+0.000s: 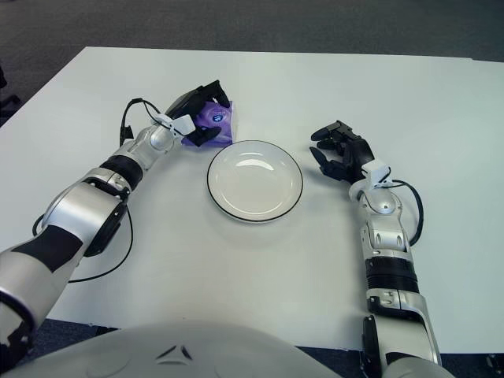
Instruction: Put the tissue paper into the plate.
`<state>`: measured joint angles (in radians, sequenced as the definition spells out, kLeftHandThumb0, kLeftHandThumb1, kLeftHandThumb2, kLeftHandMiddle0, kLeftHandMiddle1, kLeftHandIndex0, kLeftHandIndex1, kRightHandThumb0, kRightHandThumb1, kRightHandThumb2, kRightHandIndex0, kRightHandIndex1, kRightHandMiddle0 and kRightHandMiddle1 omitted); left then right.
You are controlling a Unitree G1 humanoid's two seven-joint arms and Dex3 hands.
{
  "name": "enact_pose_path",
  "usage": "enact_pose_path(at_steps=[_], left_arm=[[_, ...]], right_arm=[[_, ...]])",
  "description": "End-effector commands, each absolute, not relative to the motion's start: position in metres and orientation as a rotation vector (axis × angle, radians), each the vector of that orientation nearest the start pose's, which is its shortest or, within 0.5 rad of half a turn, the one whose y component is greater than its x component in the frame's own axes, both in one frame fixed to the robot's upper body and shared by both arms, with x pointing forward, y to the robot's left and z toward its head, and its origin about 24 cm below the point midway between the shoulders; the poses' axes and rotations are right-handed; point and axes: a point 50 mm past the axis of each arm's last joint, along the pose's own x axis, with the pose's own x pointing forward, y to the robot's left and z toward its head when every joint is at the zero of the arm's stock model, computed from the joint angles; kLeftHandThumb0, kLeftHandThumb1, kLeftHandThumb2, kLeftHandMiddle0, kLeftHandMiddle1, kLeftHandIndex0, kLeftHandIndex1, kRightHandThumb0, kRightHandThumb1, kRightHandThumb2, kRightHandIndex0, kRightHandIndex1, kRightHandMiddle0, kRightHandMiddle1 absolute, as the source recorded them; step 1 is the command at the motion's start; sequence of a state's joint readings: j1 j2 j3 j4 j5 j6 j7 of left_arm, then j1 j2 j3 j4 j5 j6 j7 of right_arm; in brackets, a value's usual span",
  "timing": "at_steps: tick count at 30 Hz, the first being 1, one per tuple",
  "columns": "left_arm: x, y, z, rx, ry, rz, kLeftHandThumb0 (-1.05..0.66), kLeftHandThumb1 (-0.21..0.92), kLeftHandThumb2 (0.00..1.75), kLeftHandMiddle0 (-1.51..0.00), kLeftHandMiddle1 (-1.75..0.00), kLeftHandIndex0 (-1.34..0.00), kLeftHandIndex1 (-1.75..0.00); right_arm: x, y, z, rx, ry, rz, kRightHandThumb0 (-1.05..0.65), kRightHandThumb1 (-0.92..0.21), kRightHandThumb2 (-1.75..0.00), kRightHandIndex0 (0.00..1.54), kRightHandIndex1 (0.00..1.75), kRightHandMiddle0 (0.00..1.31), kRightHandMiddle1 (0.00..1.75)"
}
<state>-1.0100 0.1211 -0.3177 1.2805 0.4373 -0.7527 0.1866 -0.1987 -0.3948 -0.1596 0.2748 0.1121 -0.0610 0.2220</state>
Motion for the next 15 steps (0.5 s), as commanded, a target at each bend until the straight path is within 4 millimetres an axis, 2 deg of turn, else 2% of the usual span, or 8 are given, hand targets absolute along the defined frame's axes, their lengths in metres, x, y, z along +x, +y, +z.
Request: enact_pose_path(at_steps=[1, 7, 15], left_arm=[[0.371, 0.056, 0.138, 0.660, -0.677, -0.412, 0.00, 0.19, 1.46, -0.64, -1.75, -0.55, -1.72], [0.366, 0.051, 0.157, 0.671, -0.868, -0.357, 0.00, 0.20, 1.45, -0.63, -1.75, -0.54, -1.72], [0.354, 0.050, 0.182, 0.604, -1.060, -0.399, 0.00, 0.24, 1.40, -0.60, -1.75, -0.51, -1.72]], right_arm=[[0.261, -0.264, 0.012, -0.225, 0.279, 0.026, -0.01, -0.74, -0.54, 0.59, 1.46, 0.45, 1.30], [0.261, -0.264, 0.012, -0.226, 0.280, 0.026, -0.01, -0.74, -0.54, 0.59, 1.46, 0.45, 1.30], [0.262, -0.263, 0.013, -0.230, 0.281, 0.027, -0.01, -0.74, -0.53, 0.59, 1.46, 0.45, 1.30]])
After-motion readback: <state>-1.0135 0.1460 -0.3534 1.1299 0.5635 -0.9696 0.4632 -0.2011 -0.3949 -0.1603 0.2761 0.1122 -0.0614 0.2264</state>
